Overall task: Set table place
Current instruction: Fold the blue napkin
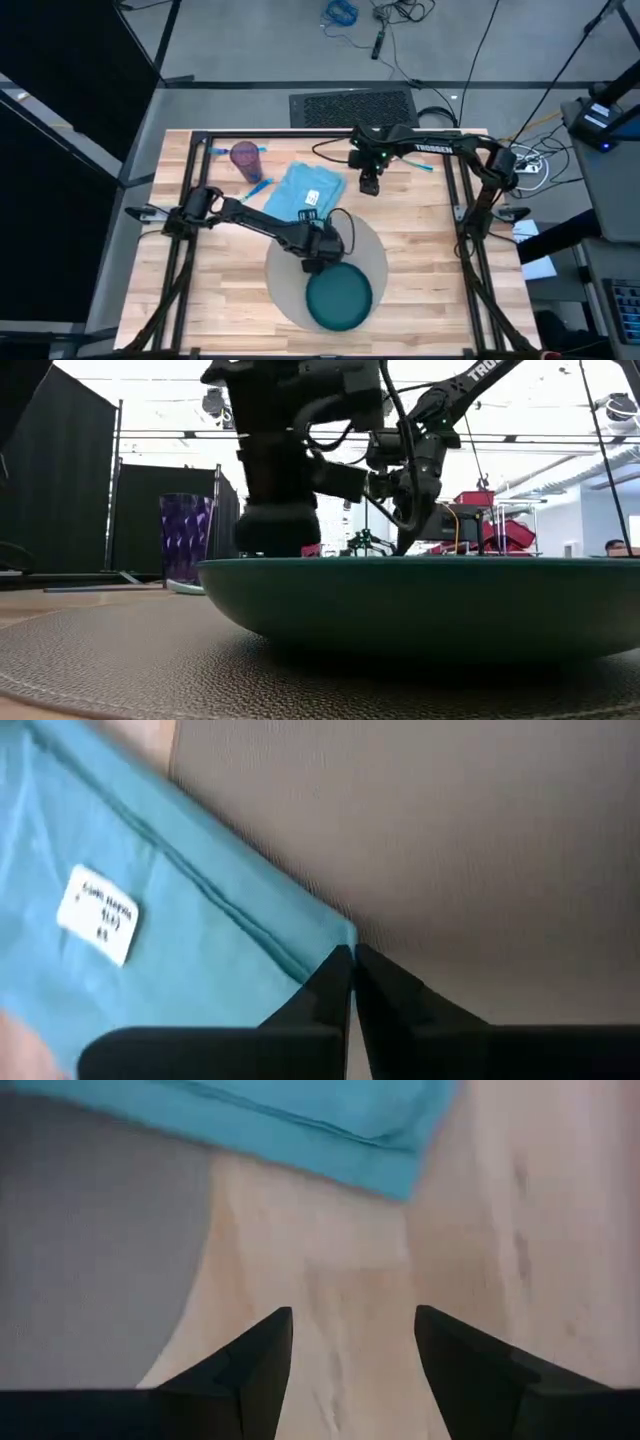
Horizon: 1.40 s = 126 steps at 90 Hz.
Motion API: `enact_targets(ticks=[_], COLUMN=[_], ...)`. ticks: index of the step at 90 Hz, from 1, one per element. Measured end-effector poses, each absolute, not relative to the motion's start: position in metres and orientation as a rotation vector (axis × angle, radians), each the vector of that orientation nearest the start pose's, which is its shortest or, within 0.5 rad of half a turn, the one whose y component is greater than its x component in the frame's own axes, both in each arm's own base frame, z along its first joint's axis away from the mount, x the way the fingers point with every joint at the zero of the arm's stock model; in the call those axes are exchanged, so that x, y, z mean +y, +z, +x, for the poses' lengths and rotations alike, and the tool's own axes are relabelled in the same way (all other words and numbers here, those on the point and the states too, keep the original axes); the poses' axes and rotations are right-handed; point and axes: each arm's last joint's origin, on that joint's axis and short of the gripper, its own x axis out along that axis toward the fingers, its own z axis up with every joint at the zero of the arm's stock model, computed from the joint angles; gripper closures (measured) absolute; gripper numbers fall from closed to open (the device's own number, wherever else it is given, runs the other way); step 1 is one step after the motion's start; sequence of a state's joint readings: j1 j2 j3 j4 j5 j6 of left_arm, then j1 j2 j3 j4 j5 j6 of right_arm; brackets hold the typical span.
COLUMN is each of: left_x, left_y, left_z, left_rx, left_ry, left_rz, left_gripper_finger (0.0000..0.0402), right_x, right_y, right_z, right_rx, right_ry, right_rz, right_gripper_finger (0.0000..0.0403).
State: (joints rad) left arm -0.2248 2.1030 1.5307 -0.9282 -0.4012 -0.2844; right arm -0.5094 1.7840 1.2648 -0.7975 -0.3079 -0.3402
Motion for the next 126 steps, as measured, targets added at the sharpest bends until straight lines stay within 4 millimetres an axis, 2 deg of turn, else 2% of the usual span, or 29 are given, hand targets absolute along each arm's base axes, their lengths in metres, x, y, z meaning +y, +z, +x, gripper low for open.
enact_targets(ticks=[21, 34, 57, 74, 92, 126], left_x=[-0.095, -0.101, -0.109, -0.110, -0.109, -0.109], left_y=[0.156, 0.156, 0.157, 0.157, 0.157, 0.157], left_z=[0.377, 0.373, 0.371, 0.370, 0.370, 0.369], left_rx=[1.455, 1.459, 1.432, 1.434, 1.437, 1.449], left_ry=[0.369, 0.379, 0.406, 0.408, 0.405, 0.407], left_rz=[0.243, 0.241, 0.283, 0.294, 0.301, 0.306], left_gripper_finger=[0.0401, 0.0401, 0.0401, 0.0401, 0.0401, 0.0401], right_x=[-0.133, -0.118, -0.099, -0.089, -0.088, -0.106], right_y=[0.199, 0.187, 0.164, 0.164, 0.164, 0.161], right_z=[0.317, 0.329, 0.347, 0.356, 0.360, 0.357], right_rx=[1.175, 1.186, 1.268, 1.244, 1.212, 1.195], right_ry=[0.218, 0.313, 0.264, 0.228, 0.215, 0.187], right_rz=[0.121, -0.001, -0.218, -0.307, -0.318, -0.260], right_gripper_finger=[0.0206, 0.0206, 0.0206, 0.0206, 0.0206, 0.0206])
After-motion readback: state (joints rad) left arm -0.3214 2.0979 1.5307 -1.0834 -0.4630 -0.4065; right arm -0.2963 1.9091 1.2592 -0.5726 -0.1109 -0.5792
